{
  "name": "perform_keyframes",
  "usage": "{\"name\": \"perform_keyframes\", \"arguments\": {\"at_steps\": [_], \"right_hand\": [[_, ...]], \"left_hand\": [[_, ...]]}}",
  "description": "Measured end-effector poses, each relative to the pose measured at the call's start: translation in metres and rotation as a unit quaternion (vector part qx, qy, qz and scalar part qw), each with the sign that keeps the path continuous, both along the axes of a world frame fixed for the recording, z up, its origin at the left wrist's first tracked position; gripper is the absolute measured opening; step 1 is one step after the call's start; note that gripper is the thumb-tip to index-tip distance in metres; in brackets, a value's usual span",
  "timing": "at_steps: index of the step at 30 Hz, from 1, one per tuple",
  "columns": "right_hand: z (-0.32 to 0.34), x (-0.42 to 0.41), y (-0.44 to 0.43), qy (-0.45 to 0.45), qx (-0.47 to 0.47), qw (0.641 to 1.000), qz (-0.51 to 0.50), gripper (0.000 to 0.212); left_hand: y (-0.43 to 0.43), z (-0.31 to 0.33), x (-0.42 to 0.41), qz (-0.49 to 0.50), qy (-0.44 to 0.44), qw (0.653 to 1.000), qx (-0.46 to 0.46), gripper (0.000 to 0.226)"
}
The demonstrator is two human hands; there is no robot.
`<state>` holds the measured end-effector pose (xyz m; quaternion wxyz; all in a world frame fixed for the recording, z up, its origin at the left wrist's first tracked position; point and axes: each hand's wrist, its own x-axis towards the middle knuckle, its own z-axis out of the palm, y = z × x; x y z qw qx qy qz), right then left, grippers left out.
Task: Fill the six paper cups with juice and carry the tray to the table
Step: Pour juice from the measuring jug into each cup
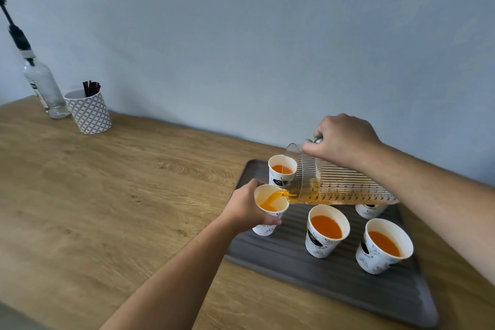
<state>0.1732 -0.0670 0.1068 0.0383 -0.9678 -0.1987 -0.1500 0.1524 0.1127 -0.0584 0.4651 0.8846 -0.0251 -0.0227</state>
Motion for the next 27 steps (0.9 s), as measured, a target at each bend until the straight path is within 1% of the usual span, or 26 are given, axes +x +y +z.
{"name": "perform_keyframes", "arguments": {"at_steps": [11,19,27], "right_hand": [[-0.003,0.001,0.000,-0.011,-0.022,1.000,0.000,0.047],[-0.007,-0.004,0.004,-0.012,-0.039,0.999,0.001,0.051],[-0.007,-0.004,0.006,-0.009,-0.042,0.999,-0.007,0.050]], "left_hand": [[0.001,-0.006,-0.001,-0.002,-0.001,1.000,0.007,0.079],[0.001,-0.009,-0.004,-0.002,-0.006,1.000,0.013,0.079],[0.001,-0.012,-0.005,0.003,-0.009,1.000,0.017,0.081]]}}
